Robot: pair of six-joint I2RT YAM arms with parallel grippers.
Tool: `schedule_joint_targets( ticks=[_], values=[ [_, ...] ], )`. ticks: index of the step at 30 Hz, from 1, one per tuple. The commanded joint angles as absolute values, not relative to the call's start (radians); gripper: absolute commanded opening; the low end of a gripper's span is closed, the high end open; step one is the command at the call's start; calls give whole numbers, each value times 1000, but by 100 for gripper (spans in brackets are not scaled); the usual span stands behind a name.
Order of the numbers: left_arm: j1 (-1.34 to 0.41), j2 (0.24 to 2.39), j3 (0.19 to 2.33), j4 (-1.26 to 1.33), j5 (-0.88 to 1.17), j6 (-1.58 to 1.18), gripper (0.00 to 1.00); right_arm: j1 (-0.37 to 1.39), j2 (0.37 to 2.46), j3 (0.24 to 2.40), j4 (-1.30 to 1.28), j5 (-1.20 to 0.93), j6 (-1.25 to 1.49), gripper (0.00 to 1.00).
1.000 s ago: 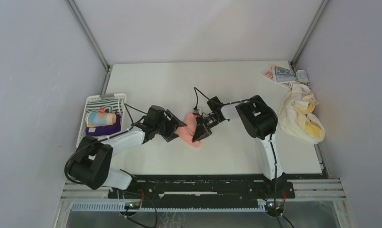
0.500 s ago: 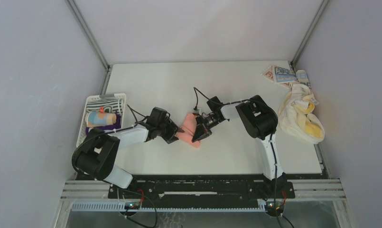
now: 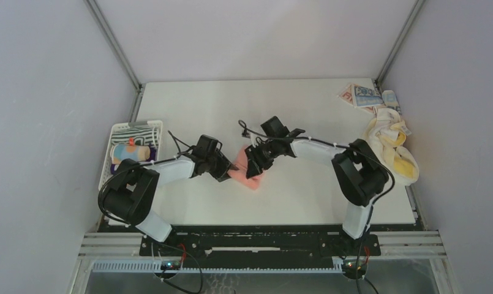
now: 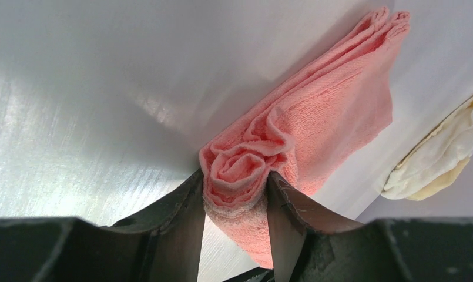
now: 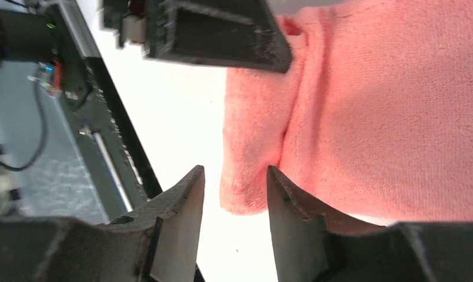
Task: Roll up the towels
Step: Roll the towel at the center of the board.
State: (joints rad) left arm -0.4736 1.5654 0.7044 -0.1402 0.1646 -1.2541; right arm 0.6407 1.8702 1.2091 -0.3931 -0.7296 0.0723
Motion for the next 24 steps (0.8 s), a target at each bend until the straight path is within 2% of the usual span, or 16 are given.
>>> schedule_joint_targets(
  ticks=[1, 3, 5, 6, 15, 24],
  values=[
    [-478, 1620, 707, -258, 121, -1184, 45, 733, 1726, 1119, -343, -401, -49, 44],
    [-478, 1628, 710, -261, 127, -1181, 45, 785, 1674, 1062, -299, -287, -83, 47],
    [-474, 1634, 714, -262, 136, -1176, 46, 840, 1638, 1016, -249, -191, -117, 60],
    [-472, 1637, 715, -262, 139, -1173, 46, 869, 1621, 995, -224, -137, -129, 62],
    [-455, 1655, 725, -271, 161, -1154, 47, 1121, 1562, 887, -24, 308, -279, 60],
    [-453, 1665, 727, -269, 174, -1151, 47, 1225, 1663, 872, 62, 518, -367, 52]
  ],
)
